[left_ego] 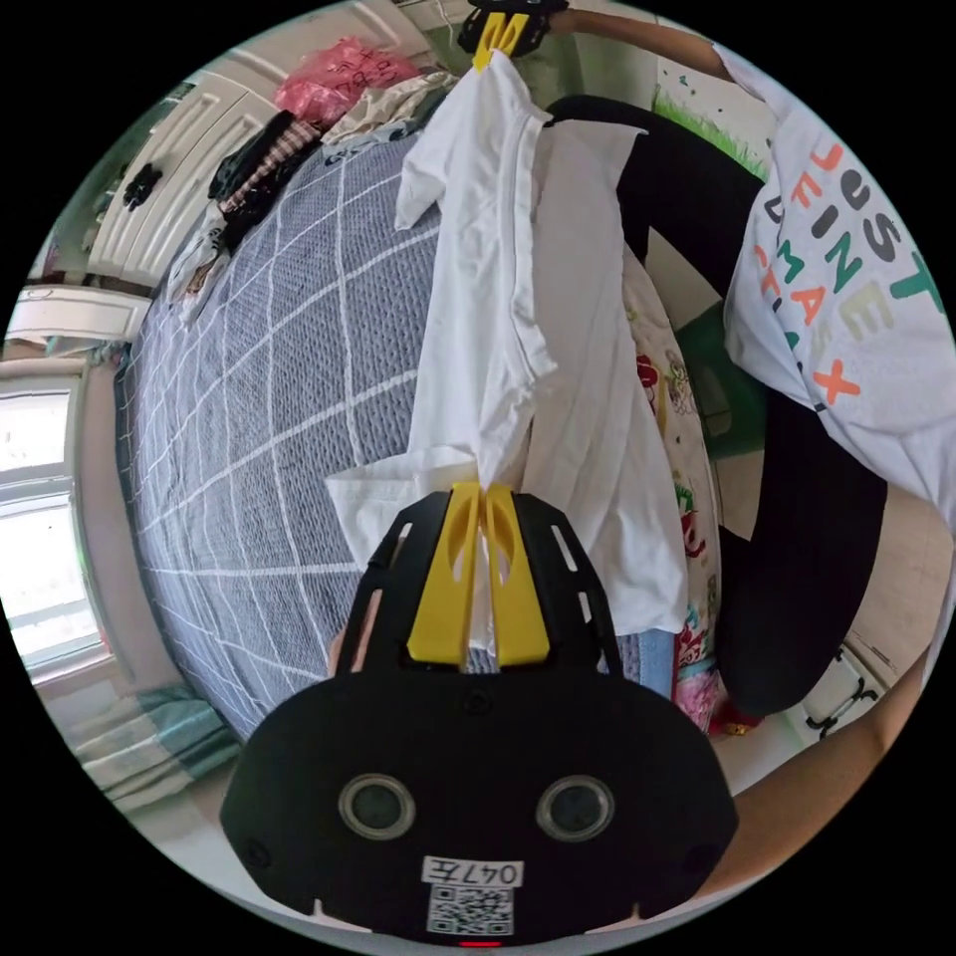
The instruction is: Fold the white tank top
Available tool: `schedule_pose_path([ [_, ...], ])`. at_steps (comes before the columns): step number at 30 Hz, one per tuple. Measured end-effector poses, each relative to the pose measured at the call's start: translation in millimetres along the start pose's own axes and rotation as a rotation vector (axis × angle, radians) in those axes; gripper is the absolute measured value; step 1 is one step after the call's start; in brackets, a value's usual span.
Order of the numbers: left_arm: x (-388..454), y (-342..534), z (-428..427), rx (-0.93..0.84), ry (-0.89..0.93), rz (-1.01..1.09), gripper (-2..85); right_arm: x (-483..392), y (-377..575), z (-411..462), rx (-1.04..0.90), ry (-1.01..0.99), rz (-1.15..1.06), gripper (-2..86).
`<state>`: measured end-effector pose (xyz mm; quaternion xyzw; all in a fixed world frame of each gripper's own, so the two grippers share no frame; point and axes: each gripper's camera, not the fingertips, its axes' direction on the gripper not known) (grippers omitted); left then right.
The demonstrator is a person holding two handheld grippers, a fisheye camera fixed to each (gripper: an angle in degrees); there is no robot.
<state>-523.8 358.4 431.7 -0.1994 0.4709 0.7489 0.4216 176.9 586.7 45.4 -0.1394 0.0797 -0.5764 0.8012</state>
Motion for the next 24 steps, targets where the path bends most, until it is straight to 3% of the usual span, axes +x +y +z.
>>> schedule_pose_path([
  [6, 21, 39, -64, 0.113, -0.091, -0.167, -0.8, 21, 0, -65, 0.09, 0.084, 0.065, 0.0],
  [14, 126, 129, -260, 0.613, -0.591, -0.51, -0.8, 21, -12, -219, 0.453, 0.303, 0.143, -0.1],
  [18, 146, 130, -294, 0.497, -0.645, -0.57, -0.8, 31, -26, -278, 0.509, 0.343, 0.161, -0.2],
  [24, 149, 128, -264, 0.393, -0.529, -0.641, -0.8, 59, -51, -259, 0.346, 0.336, 0.162, -0.1],
])
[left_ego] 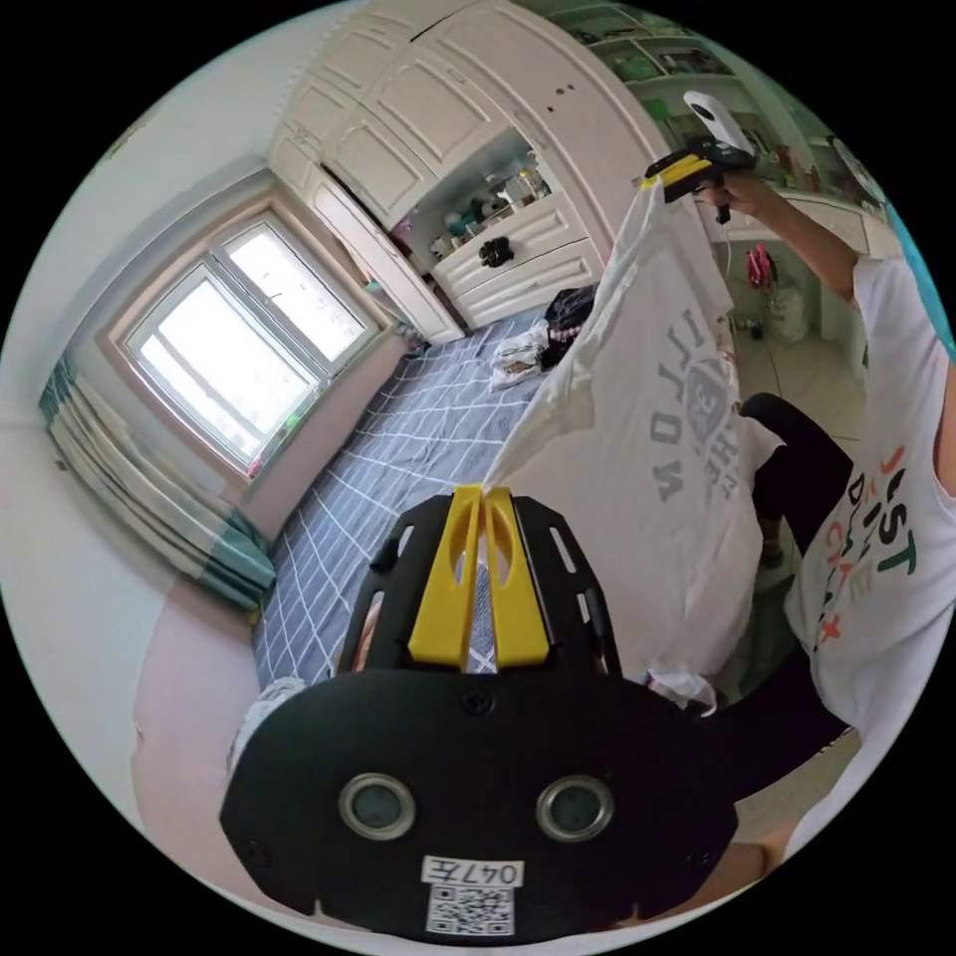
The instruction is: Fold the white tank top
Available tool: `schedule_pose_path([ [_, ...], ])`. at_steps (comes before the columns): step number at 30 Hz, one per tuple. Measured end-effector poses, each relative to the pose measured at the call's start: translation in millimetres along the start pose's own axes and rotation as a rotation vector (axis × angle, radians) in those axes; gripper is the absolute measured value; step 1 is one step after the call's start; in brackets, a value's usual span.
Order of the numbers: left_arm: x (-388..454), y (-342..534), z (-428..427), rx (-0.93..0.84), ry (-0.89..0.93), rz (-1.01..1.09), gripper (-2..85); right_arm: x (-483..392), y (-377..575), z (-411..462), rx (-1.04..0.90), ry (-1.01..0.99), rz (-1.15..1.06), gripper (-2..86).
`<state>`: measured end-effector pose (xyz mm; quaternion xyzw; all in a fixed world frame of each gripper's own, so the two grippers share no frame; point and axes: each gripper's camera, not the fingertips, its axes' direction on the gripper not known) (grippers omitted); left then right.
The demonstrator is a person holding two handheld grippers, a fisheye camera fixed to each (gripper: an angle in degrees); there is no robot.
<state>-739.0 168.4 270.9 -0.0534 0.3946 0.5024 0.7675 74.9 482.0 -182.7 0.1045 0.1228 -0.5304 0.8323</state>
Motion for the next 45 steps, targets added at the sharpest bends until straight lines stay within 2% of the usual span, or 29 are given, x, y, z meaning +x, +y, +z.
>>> schedule_pose_path([
  [3, 2, 7, 8, -0.018, 0.035, -0.044, -0.8, 8, 2, 16, -0.028, -0.032, 0.02, -0.2],
  [5, -8, 2, 39, -0.099, 0.077, -0.09, -0.8, 19, 0, 41, -0.081, -0.053, 0.033, -0.1],
  [9, -55, -25, 111, -0.235, 0.063, -0.222, -0.8, 76, -31, 134, -0.157, -0.073, 0.12, -0.2],
  [12, -115, -82, 120, -0.256, -0.168, -0.296, -0.8, 128, -89, 179, -0.126, 0.05, 0.172, -0.2],
  [14, -150, -136, 81, -0.181, -0.441, -0.278, -0.8, 147, -128, 180, -0.068, 0.179, 0.142, -0.2],
  [16, -166, -166, 47, -0.105, -0.532, -0.268, -0.8, 161, -165, 171, 0.015, 0.324, 0.092, -0.3],
  [18, -175, -183, 24, -0.063, -0.538, -0.257, -0.8, 165, -178, 168, 0.046, 0.368, 0.059, -0.3],
  [21, -165, -183, 20, -0.085, -0.528, -0.171, -0.8, 161, -176, 182, 0.067, 0.294, 0.008, -0.3],
  [27, -93, -109, 93, -0.283, -0.317, -0.001, -0.8, 90, -114, 280, -0.032, 0.012, -0.142, -0.2],
  [33, 41, -20, 182, -0.551, -0.047, 0.215, -0.8, -34, -24, 371, -0.186, -0.279, -0.276, -0.2],
  [35, 93, 8, 205, -0.611, 0.1, 0.28, -0.8, -73, 6, 391, -0.232, -0.356, -0.323, -0.2],
  [41, 139, 33, 238, -0.605, 0.314, 0.223, -0.8, -153, 81, 445, -0.353, -0.515, -0.356, 0.1],
  [45, 134, 36, 252, -0.577, 0.325, 0.141, -0.7, -168, 104, 475, -0.393, -0.595, -0.312, 2.3],
])
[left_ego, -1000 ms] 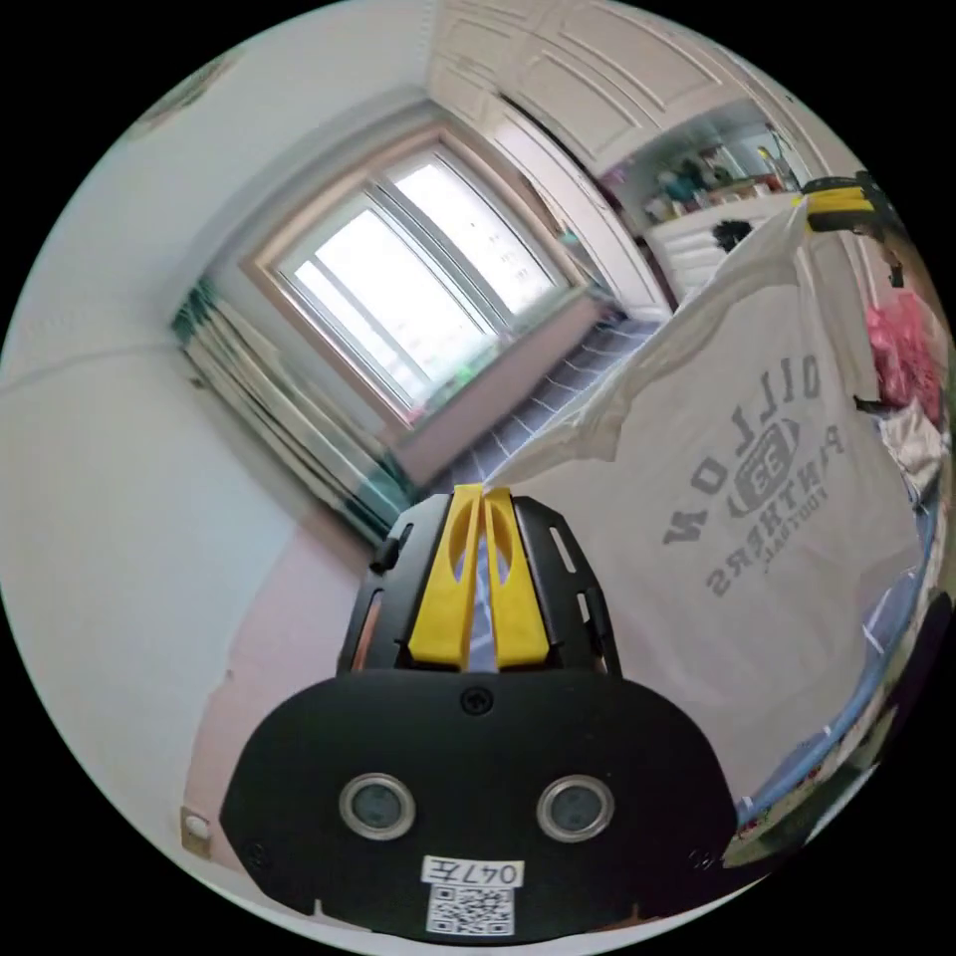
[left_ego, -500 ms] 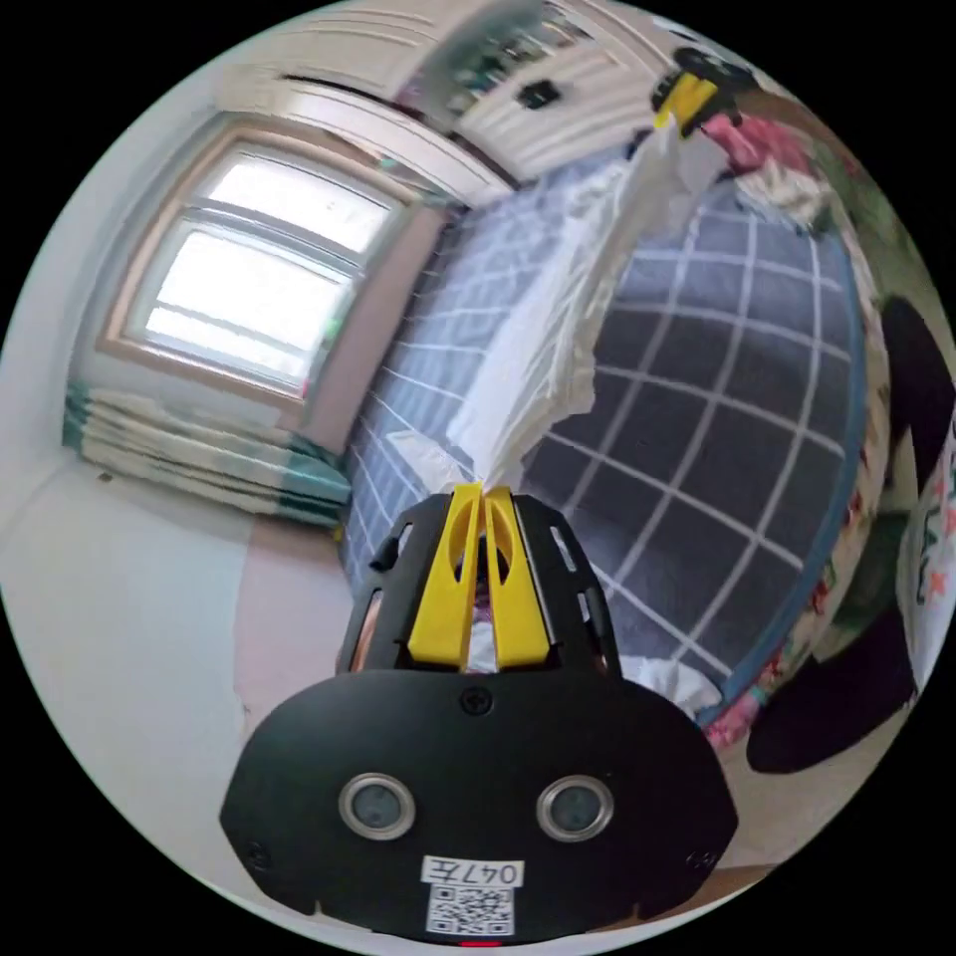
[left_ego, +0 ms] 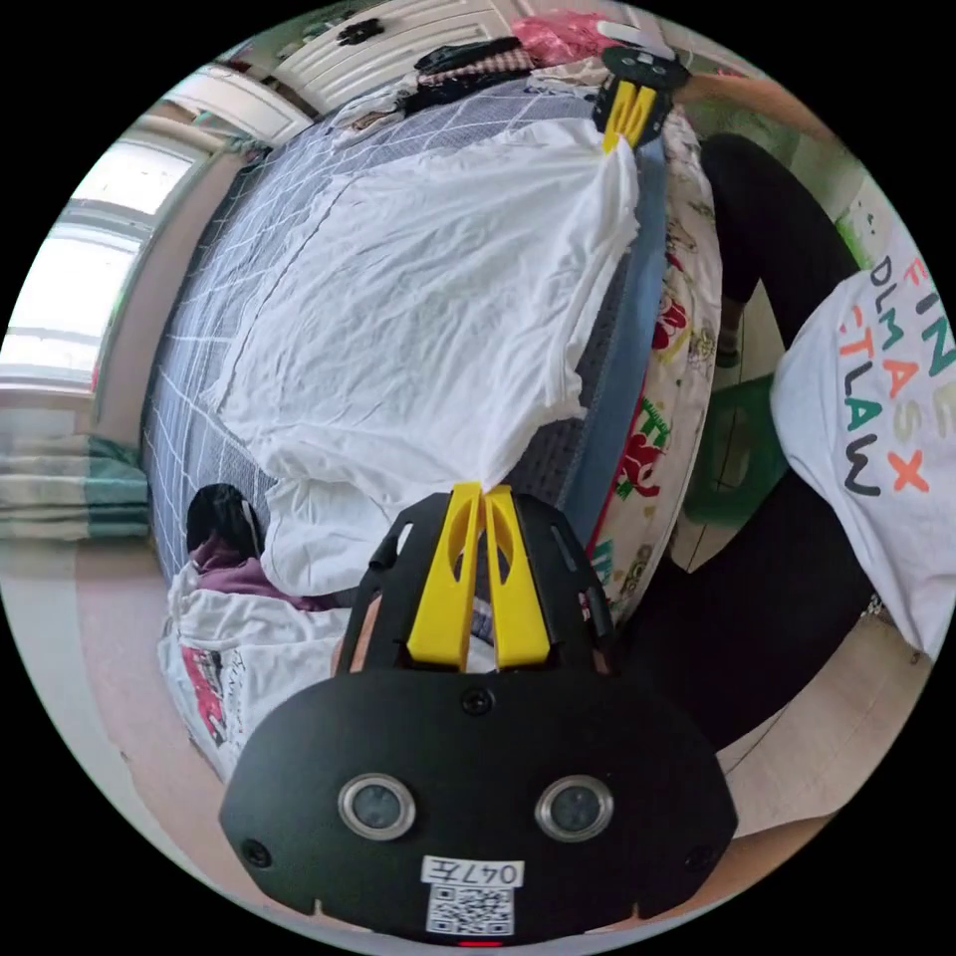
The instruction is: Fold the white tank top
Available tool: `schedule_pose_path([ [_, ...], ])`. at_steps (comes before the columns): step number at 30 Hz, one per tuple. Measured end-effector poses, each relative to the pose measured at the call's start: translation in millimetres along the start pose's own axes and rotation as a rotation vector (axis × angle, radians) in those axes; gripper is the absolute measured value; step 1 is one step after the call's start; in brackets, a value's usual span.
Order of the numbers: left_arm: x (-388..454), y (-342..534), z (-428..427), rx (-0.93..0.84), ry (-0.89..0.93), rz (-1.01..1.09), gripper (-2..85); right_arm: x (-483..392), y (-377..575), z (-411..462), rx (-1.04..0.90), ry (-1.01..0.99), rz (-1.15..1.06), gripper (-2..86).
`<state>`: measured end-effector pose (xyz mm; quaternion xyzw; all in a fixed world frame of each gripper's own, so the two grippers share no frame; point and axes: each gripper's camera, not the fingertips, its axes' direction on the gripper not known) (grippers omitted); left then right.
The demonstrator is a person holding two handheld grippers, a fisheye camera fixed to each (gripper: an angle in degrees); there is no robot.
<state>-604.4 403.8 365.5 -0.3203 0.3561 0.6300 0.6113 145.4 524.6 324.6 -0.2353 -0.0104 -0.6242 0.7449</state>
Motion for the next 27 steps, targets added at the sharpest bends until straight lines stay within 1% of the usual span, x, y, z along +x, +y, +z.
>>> schedule_pose_path([
  [3, -9, 3, 2, 0.054, 0.007, -0.088, -0.3, 8, 6, 7, 0.014, -0.088, 0.047, 6.5],
  [5, -16, 18, -5, 0.149, 0.023, -0.199, 0.4, 12, 17, -4, 0.053, -0.081, 0.095, 6.8],
  [6, -18, 23, -9, 0.178, 0.028, -0.236, 0.6, 16, 30, -14, 0.086, -0.034, 0.142, 6.3],
  [8, -22, 44, -26, 0.3, 0.027, -0.358, 1.5, 25, 56, -28, 0.146, 0.059, 0.247, 5.1],
  [9, -21, 47, -31, 0.32, 0.013, -0.371, 1.7, 34, 75, -33, 0.178, 0.129, 0.337, 4.5],
  [10, -17, 44, -41, 0.354, -0.027, -0.371, 2.1, 46, 92, -32, 0.185, 0.188, 0.428, 4.3],
  [11, -12, 32, -49, 0.386, -0.057, -0.352, 2.5, 52, 99, -30, 0.179, 0.203, 0.465, 4.3],
  [12, -8, 22, -52, 0.41, -0.062, -0.332, 3.0, 64, 109, -22, 0.167, 0.205, 0.522, 4.5],
  [13, -2, -4, -57, 0.474, -0.034, -0.277, 3.9, 76, 115, -11, 0.159, 0.181, 0.56, 4.8],
  [14, 5, -34, -57, 0.558, 0.048, -0.232, 5.8, 82, 116, -5, 0.16, 0.167, 0.573, 5.1],
  [15, 7, -51, -55, 0.599, 0.107, -0.208, 6.7, 90, 117, 7, 0.17, 0.148, 0.595, 5.7],
  [16, 13, -86, -47, 0.657, 0.232, -0.162, 9.5, 98, 115, 19, 0.184, 0.133, 0.611, 6.6],
  [17, 18, -124, -35, 0.663, 0.327, -0.146, 12.1, 101, 113, 25, 0.184, 0.126, 0.617, 7.0],
  [19, 28, -179, -11, 0.623, 0.425, -0.157, 15.2, 114, 107, 45, 0.167, 0.095, 0.64, 8.7],
  [21, 38, -222, 11, 0.589, 0.47, -0.198, 16.8, 121, 104, 60, 0.148, 0.063, 0.653, 9.2],
  [24, 61, -273, 35, 0.515, 0.348, -0.27, 16.8, 127, 104, 83, 0.122, 0.023, 0.669, 8.3],
  [26, 78, -301, 49, 0.437, 0.174, -0.283, 13.7, 126, 102, 97, 0.124, -0.043, 0.659, 5.9],
  [27, 82, -307, 53, 0.416, 0.142, -0.277, 12.5, 121, 100, 103, 0.124, -0.056, 0.642, 3.4],
])
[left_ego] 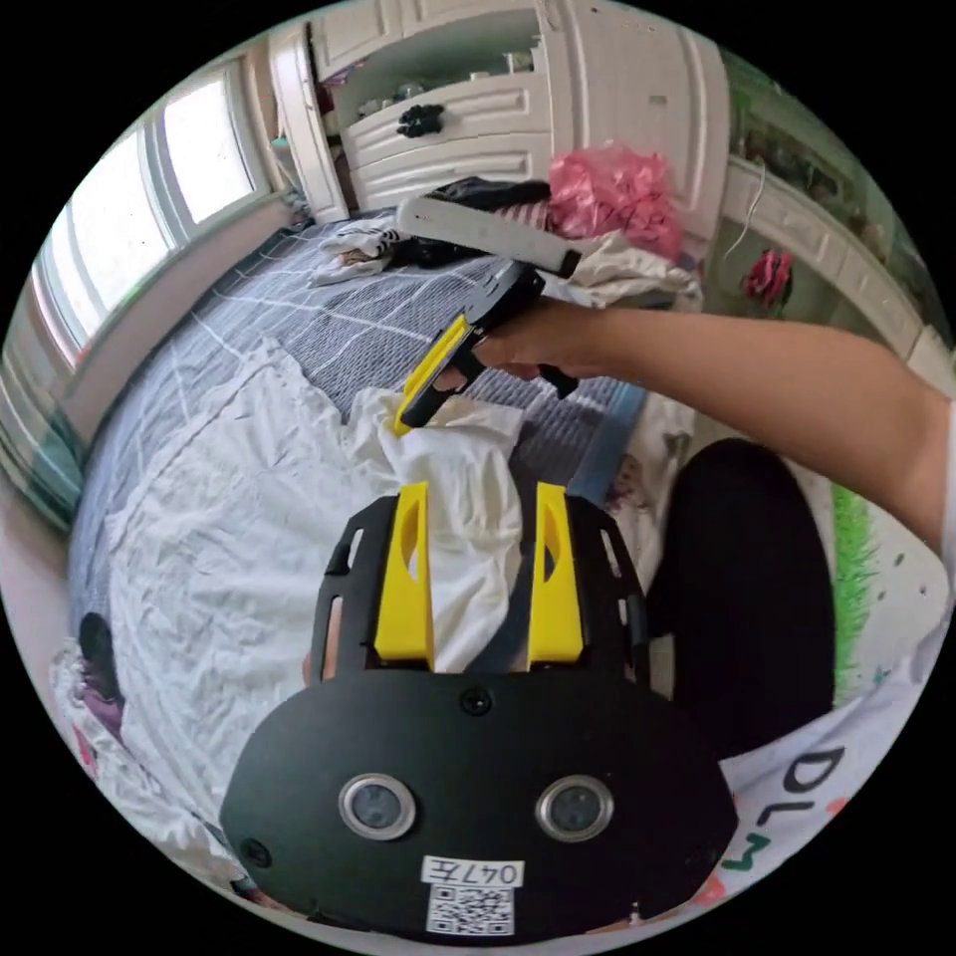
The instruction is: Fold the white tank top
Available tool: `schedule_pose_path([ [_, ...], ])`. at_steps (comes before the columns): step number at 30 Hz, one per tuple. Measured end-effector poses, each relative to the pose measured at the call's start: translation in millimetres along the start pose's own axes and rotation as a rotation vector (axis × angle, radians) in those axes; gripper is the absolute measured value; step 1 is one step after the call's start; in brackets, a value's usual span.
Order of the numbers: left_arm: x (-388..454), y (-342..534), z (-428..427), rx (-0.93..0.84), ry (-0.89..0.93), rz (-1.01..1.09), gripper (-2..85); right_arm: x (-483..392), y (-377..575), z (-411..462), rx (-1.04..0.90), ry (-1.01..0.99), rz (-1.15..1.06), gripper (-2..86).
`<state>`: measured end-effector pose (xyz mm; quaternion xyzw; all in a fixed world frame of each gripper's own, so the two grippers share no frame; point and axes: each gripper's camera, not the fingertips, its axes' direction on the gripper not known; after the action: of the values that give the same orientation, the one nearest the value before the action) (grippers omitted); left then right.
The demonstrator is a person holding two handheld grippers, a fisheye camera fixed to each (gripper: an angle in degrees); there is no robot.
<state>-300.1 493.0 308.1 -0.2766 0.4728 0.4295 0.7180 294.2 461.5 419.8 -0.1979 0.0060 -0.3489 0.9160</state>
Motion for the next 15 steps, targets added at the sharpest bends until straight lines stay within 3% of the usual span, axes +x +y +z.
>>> schedule_pose_path([
  [4, 9, -2, 32, -0.072, -0.092, 0.003, 1.3, -24, 13, -7, 0.043, 0.077, -0.058, 0.4],
  [11, -4, 0, 20, 0.149, 0.101, -0.073, -0.2, -56, 49, -86, 0.123, 0.355, 0.009, 0.3],
  [15, -20, 6, 63, 0.033, 0.224, -0.153, 1.1, -36, 55, -54, -0.013, 0.219, 0.105, 1.1],
])
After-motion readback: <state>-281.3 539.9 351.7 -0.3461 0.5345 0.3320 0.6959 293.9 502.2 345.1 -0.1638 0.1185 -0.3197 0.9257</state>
